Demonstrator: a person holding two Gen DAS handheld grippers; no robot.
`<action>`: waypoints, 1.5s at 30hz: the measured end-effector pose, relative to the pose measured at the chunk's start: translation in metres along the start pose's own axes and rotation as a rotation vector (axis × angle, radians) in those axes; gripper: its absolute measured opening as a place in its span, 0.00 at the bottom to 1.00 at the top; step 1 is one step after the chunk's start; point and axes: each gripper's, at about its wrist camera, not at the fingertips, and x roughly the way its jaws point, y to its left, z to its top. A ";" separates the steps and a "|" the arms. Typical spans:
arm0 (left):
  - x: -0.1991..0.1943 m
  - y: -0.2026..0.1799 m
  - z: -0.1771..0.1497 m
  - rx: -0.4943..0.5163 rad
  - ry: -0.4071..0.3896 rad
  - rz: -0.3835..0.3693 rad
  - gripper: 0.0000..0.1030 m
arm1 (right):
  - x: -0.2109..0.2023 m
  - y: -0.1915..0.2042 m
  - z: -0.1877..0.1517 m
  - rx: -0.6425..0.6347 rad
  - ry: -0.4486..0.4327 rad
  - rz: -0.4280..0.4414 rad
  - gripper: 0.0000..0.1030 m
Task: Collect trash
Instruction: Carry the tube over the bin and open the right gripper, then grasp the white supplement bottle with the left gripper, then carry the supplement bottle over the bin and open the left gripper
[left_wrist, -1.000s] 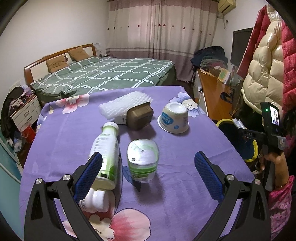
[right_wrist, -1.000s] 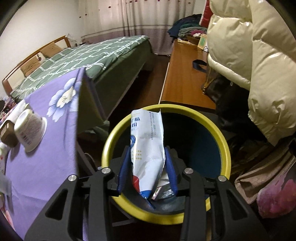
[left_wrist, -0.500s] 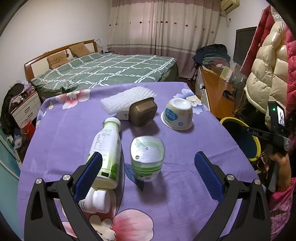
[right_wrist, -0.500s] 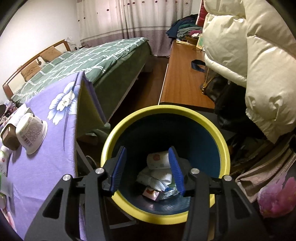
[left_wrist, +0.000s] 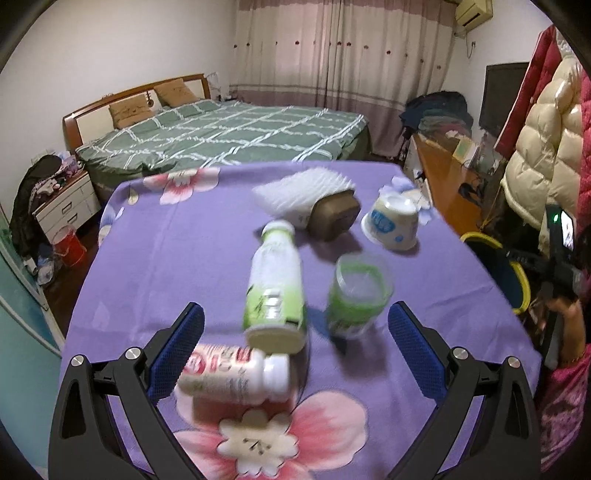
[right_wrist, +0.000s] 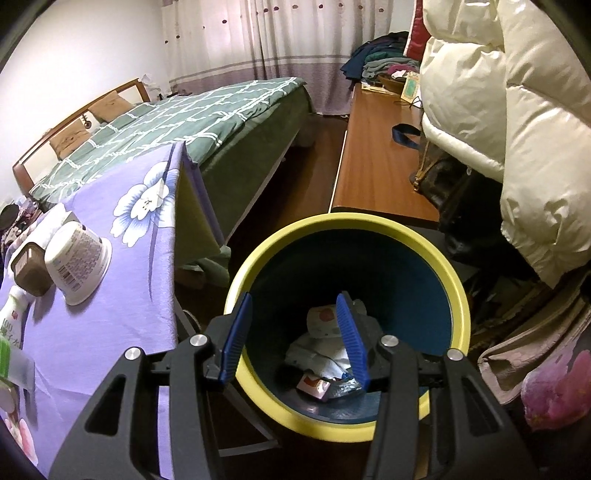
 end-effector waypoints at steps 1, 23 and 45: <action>0.001 0.002 -0.003 0.003 0.007 0.007 0.95 | -0.001 0.002 0.000 -0.003 0.000 0.001 0.45; 0.053 0.036 -0.038 0.044 0.135 0.044 0.95 | 0.000 0.018 0.001 -0.047 0.007 0.005 0.47; -0.002 -0.052 -0.002 0.158 0.067 -0.213 0.80 | -0.014 -0.026 -0.023 -0.004 0.004 -0.020 0.47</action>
